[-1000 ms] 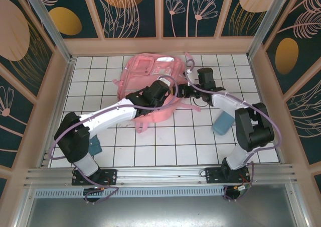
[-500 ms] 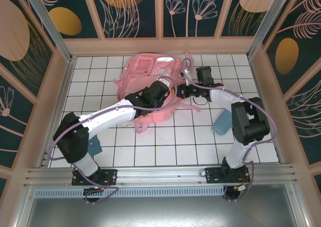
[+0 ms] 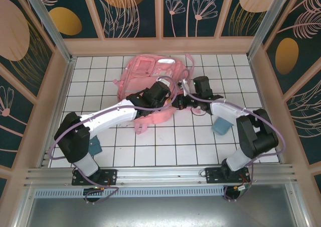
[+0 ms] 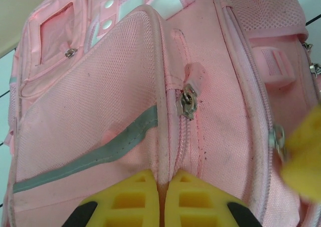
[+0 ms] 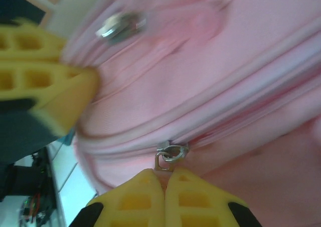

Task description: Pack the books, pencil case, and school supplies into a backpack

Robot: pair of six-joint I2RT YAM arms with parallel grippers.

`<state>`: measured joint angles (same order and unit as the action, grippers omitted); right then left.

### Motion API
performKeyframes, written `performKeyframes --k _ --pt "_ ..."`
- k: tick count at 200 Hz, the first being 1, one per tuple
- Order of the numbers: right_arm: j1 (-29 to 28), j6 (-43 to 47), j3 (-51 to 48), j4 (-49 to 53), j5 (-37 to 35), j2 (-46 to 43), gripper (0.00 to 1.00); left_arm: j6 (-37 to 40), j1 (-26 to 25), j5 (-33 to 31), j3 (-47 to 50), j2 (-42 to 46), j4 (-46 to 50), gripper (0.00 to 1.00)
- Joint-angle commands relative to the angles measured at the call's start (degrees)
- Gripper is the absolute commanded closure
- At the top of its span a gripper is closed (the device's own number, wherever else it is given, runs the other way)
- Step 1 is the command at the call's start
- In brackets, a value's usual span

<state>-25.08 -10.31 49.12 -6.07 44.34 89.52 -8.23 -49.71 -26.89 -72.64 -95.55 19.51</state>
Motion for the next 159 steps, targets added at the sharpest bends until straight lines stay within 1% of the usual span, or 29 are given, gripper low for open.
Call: performKeyframes --k 1,21,28,37,56,62,78,91,109,129,159 --pt "-4.1 -8.5 -5.1 -8.0 0.8 -3.7 0.98 -3.4 0.0 0.2 -3.4 0.1 -9.2 1.00" --pt "-8.1 -13.5 -7.8 -15.0 1.2 -5.1 0.95 -4.0 0.0 2.5 -2.7 0.2 -10.4 1.00" --pt "-9.2 -14.4 -8.0 -15.6 0.7 -5.3 0.90 -4.2 0.0 3.0 -2.5 0.3 -10.6 1.00" --pt "-9.3 -15.8 -8.6 -15.7 -1.5 -6.1 0.83 -4.5 0.0 3.0 -2.3 0.5 -10.9 1.00" --pt "-6.6 -20.6 -10.9 -16.1 -5.6 -9.5 0.67 -4.6 0.0 2.3 -1.1 1.6 -11.3 1.00" --pt "-3.6 -22.1 -11.9 -16.1 -6.4 -11.0 0.65 -4.6 0.0 2.3 -0.5 2.0 -11.6 1.00" --pt "1.0 -25.7 -13.9 -15.8 -7.8 -14.9 0.60 -4.6 0.1 2.7 1.2 3.3 -12.2 1.00" --pt "3.3 -27.6 -14.3 -14.3 -9.3 -17.7 0.58 -4.6 0.1 3.3 2.5 4.1 -12.9 1.00" --pt "4.9 -31.9 -13.3 -12.2 -11.9 -19.3 0.46 -4.6 0.1 4.0 3.7 4.8 -13.8 1.00" --pt "5.6 -37.4 -11.2 -11.4 -12.5 -17.9 0.42 -4.9 0.1 4.2 4.2 5.4 -14.6 1.00" --pt "4.8 -46.5 -9.4 -17.2 -7.7 -12.4 0.40 -5.4 0.1 4.2 4.4 5.9 -15.1 1.00"
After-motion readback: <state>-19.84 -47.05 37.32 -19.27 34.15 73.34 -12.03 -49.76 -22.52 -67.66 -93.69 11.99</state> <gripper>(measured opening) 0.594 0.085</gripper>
